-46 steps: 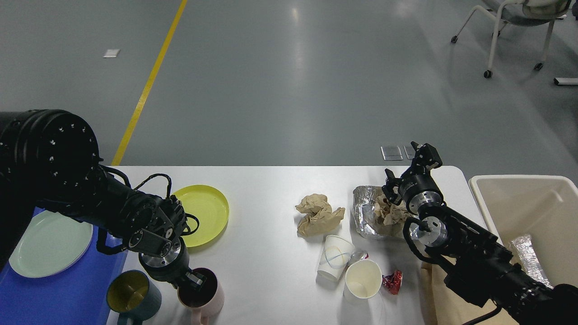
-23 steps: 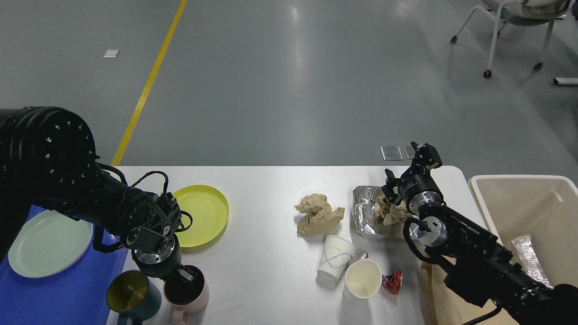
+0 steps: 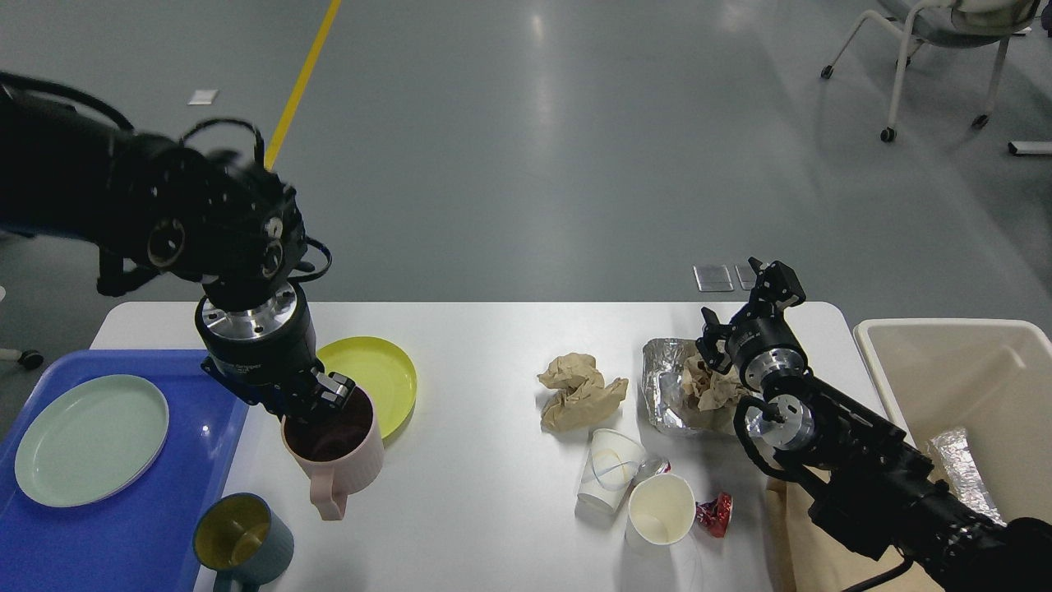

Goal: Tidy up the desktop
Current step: 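Grasp the pink mug with the left gripper and lift it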

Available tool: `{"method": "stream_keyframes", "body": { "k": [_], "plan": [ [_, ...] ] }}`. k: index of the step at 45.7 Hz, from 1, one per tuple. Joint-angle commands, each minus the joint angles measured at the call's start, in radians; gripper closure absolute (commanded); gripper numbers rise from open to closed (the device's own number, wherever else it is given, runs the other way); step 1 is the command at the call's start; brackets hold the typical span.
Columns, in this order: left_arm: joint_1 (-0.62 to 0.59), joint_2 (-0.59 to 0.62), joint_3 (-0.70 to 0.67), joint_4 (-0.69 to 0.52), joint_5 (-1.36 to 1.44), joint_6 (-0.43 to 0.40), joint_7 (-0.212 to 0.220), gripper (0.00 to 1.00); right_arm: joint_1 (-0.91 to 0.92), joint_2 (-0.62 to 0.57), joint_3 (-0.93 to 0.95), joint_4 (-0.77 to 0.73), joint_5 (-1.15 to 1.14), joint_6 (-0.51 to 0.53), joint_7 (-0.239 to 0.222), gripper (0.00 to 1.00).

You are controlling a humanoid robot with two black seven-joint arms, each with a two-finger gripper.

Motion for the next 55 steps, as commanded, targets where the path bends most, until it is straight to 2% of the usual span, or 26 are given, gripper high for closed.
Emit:
{"method": "stream_keyframes", "body": {
  "k": [1, 5, 10, 19, 25, 32, 38, 43, 47, 55],
  "plan": [
    [-0.182, 0.009, 0.015, -0.053, -0.039, -0.155, -0.078, 1.00, 0.000, 0.000, 0.000, 0.000, 0.000, 0.000, 0.001, 0.00],
    [-0.296, 0.002, 0.055, -0.096, -0.040, -0.172, -0.130, 1.00, 0.000, 0.000, 0.000, 0.000, 0.001, 0.000, -0.001, 0.00],
    [-0.412, -0.001, 0.097, -0.131, -0.040, -0.172, -0.164, 1.00, 0.000, 0.000, 0.000, 0.000, 0.000, 0.000, -0.001, 0.00],
    [-0.437, -0.008, 0.163, -0.138, -0.042, -0.172, -0.162, 1.00, 0.000, 0.000, 0.000, 0.002, 0.000, 0.000, -0.001, 0.00],
    [-0.416, 0.068, 0.224, -0.107, -0.027, -0.172, -0.149, 1.00, -0.001, 0.000, 0.000, 0.002, 0.001, 0.000, -0.001, 0.00],
    [-0.290, 0.241, 0.285, -0.010, 0.061, -0.172, -0.139, 1.00, -0.001, 0.000, 0.001, 0.002, 0.001, 0.000, 0.001, 0.00],
    [-0.164, 0.418, 0.279, 0.088, 0.202, -0.172, -0.139, 1.00, -0.001, 0.000, 0.001, 0.002, 0.001, 0.000, 0.001, 0.00],
    [-0.023, 0.571, 0.258, 0.217, 0.295, -0.172, -0.139, 1.00, -0.001, 0.000, 0.001, 0.002, 0.000, 0.000, -0.001, 0.00],
    [0.095, 0.662, 0.195, 0.295, 0.381, -0.172, -0.142, 1.00, -0.001, 0.000, 0.000, 0.002, 0.001, 0.000, -0.001, 0.00],
    [0.385, 0.801, -0.024, 0.396, 0.538, -0.160, -0.147, 1.00, -0.001, 0.000, 0.000, 0.002, 0.001, 0.000, 0.001, 0.00]
  ]
}}
